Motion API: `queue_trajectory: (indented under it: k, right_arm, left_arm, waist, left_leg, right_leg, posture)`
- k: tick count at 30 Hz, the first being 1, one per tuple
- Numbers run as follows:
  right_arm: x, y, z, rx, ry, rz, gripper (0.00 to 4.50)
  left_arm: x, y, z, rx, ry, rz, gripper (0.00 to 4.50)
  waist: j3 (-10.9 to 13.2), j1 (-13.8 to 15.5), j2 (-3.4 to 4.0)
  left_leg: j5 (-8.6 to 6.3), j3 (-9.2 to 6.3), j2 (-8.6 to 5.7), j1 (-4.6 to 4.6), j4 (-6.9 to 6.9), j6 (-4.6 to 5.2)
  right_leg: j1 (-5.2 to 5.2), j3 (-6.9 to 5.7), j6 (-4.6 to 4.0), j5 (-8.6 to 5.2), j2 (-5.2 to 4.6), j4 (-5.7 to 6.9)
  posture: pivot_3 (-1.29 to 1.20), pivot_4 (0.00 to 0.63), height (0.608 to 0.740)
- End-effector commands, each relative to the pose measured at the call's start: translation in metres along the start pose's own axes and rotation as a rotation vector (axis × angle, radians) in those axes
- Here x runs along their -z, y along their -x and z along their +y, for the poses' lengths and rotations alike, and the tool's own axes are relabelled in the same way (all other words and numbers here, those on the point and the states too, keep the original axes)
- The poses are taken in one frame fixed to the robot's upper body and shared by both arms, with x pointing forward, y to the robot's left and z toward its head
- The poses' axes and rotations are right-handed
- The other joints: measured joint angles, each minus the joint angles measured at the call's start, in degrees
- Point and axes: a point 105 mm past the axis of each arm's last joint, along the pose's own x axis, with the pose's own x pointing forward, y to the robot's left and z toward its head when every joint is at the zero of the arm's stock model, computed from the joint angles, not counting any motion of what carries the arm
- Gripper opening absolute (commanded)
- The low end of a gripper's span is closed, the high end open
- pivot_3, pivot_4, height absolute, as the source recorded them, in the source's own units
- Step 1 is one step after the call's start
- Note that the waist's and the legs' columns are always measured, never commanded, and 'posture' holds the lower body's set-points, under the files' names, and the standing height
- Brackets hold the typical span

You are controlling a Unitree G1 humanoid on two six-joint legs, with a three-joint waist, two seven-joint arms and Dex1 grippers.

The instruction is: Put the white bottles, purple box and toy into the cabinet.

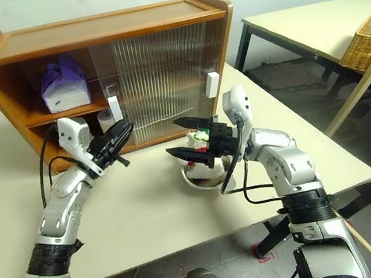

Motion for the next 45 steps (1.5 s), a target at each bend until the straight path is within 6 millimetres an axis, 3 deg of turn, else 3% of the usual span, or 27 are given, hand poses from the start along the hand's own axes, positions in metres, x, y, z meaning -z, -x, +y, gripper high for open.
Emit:
queue_trajectory:
  k: [1,9,19,26,32,45]
  right_arm:
    - [-0.005,0.0,-0.001,0.01,0.03,0.005,4.5]
    - [-0.006,0.002,-0.001,0.032,0.036,0.004,4.5]
    - [-0.007,0.001,0.0,0.034,0.037,-0.001,4.5]
    - [-0.006,0.0,0.001,0.029,0.031,-0.002,4.5]
    - [-0.005,0.0,0.0,0.026,0.029,0.001,4.5]
    - [-0.007,-0.003,0.001,0.014,0.029,0.005,4.5]
  left_arm:
    - [0.012,-0.014,0.0,-0.022,0.008,0.043,0.02]
    - [0.017,-0.032,0.009,-0.142,-0.039,0.047,0.02]
    - [0.01,-0.035,0.009,-0.249,-0.107,-0.001,0.02]
    - [0.01,-0.012,0.036,-0.434,-0.164,0.019,0.02]
    - [0.009,-0.003,0.047,-0.522,-0.17,0.02,0.02]
    - [0.004,0.002,0.047,-0.531,-0.156,0.006,0.02]
  waist:
    - [0.01,-0.04,-0.01]
    - [0.03,-0.41,-0.04]
    - [0.04,-1.14,-0.05]
    - [0.04,-1.51,-0.05]
    - [0.04,-1.74,-0.06]
    - [0.05,-1.93,-0.08]
  left_leg:
    - [0.0,0.0,0.0,0.01,0.01,0.01]
    - [0.02,-0.02,0.02,0.03,0.09,0.05]
    - [0.03,-0.02,0.02,0.03,0.2,0.07]
    - [0.02,-0.01,0.01,0.03,0.23,0.09]
    - [0.02,-0.01,0.01,0.07,0.26,0.09]
    - [0.04,-0.01,0.01,0.16,0.27,0.12]
  right_leg:
    - [0.01,0.01,0.01,0.0,0.0,0.0]
    - [0.03,0.03,0.62,-0.27,0.0,0.0]
    - [0.07,0.04,0.84,-0.3,0.0,0.0]
    - [0.08,0.03,0.85,-0.31,0.0,0.0]
    - [0.1,0.03,0.84,-0.27,0.0,0.0]
    - [0.11,0.02,0.81,-0.14,0.0,0.0]
  posture:
    - [-0.12,0.0,0.74]
    - [-0.14,0.0,0.74]
    - [-0.15,0.0,0.74]
    - [-0.14,0.0,0.74]
    - [-0.13,0.0,0.74]
    - [-0.12,0.0,0.74]
